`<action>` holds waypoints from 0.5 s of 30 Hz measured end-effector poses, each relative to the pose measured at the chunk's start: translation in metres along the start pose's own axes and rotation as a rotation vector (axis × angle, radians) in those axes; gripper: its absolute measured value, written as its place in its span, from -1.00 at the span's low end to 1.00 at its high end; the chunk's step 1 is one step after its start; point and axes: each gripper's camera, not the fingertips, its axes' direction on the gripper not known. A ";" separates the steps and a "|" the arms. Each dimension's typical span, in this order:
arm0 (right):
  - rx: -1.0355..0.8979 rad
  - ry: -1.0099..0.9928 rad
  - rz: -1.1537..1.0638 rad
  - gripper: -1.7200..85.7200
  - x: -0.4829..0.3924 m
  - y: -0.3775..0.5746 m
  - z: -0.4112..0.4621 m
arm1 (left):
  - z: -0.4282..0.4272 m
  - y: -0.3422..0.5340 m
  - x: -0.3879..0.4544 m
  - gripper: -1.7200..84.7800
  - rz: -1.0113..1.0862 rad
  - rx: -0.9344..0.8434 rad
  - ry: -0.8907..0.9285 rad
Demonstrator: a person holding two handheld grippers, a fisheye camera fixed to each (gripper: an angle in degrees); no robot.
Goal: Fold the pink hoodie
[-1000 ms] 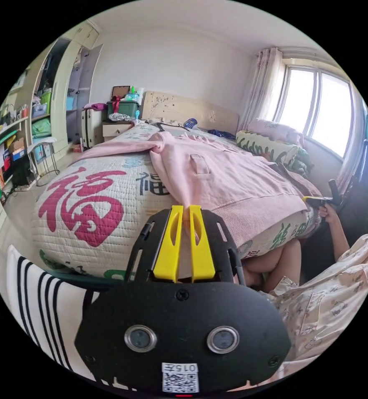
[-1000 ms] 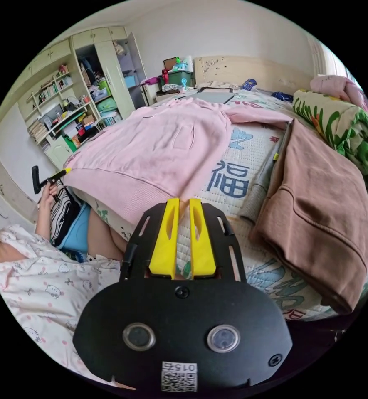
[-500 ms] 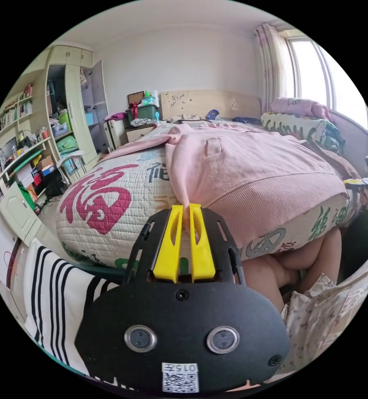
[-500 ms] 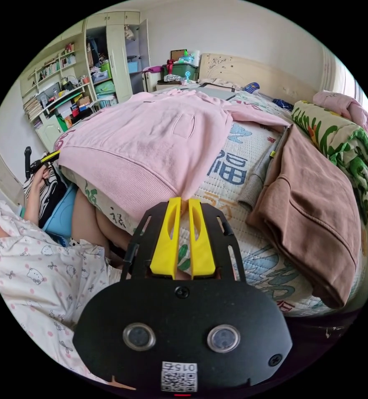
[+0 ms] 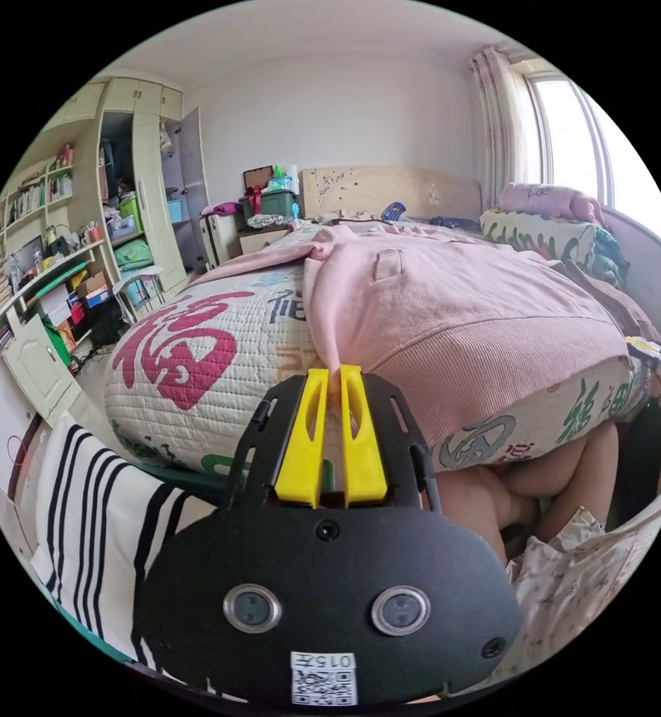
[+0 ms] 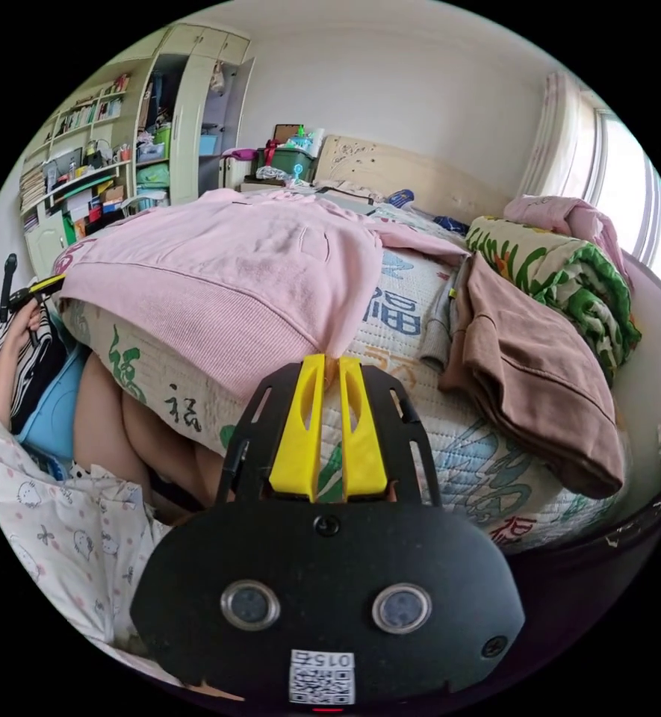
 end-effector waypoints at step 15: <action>0.118 -0.034 0.135 -0.86 -0.003 0.004 -0.024 | 0.044 0.023 -0.001 -0.91 -0.033 0.017 -0.025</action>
